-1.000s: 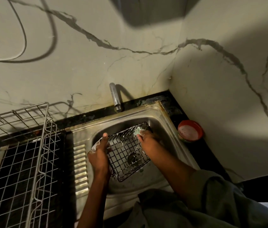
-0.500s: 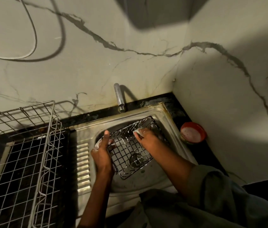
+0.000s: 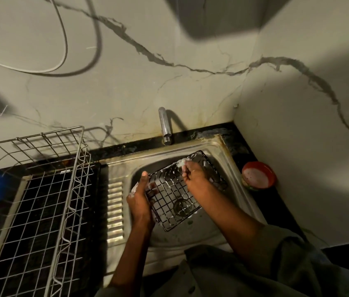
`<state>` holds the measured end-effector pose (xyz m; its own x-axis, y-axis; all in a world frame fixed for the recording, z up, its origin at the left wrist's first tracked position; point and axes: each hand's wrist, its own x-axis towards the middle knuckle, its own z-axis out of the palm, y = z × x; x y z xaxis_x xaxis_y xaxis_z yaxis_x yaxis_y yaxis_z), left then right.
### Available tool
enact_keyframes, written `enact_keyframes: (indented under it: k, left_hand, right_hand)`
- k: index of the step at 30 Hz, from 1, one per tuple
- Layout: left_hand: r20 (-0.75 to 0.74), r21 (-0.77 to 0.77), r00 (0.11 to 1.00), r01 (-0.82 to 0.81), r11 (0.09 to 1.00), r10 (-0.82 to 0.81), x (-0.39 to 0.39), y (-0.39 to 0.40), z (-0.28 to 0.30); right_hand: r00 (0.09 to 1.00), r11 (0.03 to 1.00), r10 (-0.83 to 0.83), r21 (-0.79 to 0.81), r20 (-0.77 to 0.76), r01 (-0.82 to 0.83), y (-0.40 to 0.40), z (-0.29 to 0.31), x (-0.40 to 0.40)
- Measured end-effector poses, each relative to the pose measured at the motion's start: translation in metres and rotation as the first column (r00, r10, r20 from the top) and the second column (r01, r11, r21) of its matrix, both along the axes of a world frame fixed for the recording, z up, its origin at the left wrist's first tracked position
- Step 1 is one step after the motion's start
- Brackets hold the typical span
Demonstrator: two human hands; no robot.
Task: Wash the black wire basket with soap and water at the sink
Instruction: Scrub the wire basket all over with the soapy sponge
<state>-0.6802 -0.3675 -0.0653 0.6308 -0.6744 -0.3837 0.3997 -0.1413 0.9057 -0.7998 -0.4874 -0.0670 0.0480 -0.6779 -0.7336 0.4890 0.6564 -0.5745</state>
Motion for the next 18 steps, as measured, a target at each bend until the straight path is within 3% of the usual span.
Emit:
enact_keyframes:
  k: [3, 5, 8, 11, 13, 15, 18]
  left_hand:
    - [-0.046, -0.01, 0.998, -0.04, 0.999, 0.04, 0.005, -0.003, -0.004]
    - [-0.068, -0.02, 0.997, -0.043, 0.999, 0.041, 0.006, -0.005, -0.006]
    - [-0.074, -0.022, 0.997, -0.008, 1.0, 0.007, 0.001, -0.006, -0.004]
    - [-0.04, -0.013, 0.999, 0.007, 1.0, -0.008, -0.009, -0.007, -0.004]
    - [-0.042, -0.012, 0.999, 0.002, 1.0, -0.003, -0.01, -0.006, -0.004]
    - [-0.074, -0.021, 0.997, 0.015, 1.0, -0.016, -0.009, -0.007, -0.005]
    - [-0.09, -0.043, 0.995, 0.046, 0.998, -0.049, -0.014, -0.003, -0.003]
  right_hand:
    - [0.999, 0.997, 0.046, -0.06, 0.018, -0.045, -0.005, 0.02, -0.006]
    - [0.994, 0.995, 0.096, 0.045, -0.057, -0.093, -0.012, 0.017, -0.013]
    - [0.924, 0.924, 0.356, 0.198, -0.139, -0.326, -0.006, 0.017, -0.017]
    - [0.927, 0.936, 0.349, 0.008, -0.137, -0.351, -0.011, 0.013, -0.009]
    - [0.974, 0.975, 0.218, -0.037, -0.054, -0.22, -0.01, 0.017, -0.007]
    - [0.99, 0.988, 0.139, -0.065, -0.01, -0.139, 0.0, 0.019, -0.013]
    - [0.97, 0.97, 0.243, 0.021, -0.003, -0.243, 0.01, 0.017, -0.015]
